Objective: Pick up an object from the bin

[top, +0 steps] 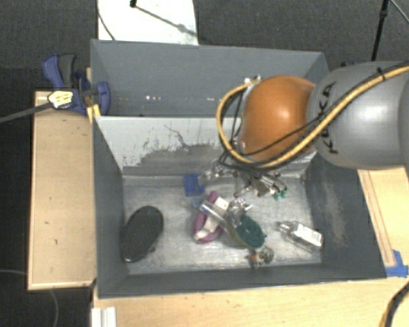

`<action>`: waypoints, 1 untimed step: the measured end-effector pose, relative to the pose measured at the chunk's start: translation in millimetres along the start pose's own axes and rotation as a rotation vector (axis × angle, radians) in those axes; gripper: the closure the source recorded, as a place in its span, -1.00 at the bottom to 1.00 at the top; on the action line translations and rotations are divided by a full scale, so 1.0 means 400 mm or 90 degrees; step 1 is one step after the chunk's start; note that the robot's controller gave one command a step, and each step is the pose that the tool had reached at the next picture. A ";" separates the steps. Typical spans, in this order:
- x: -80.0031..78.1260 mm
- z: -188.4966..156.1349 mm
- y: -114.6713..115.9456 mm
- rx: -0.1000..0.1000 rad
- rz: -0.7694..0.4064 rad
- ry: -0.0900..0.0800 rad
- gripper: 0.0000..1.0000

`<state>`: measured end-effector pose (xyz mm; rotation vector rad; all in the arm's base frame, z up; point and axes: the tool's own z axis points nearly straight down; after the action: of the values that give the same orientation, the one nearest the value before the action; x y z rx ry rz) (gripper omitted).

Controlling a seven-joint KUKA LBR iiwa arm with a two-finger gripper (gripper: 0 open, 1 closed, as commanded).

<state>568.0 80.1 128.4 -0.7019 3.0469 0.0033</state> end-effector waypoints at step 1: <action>0.107 0.034 0.009 -0.004 -0.272 0.005 -1.00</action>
Offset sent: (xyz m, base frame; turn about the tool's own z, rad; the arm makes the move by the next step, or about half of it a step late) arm -0.0413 -0.0189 -0.0185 -0.4277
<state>528.3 64.7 114.1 -1.3351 2.8379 0.0051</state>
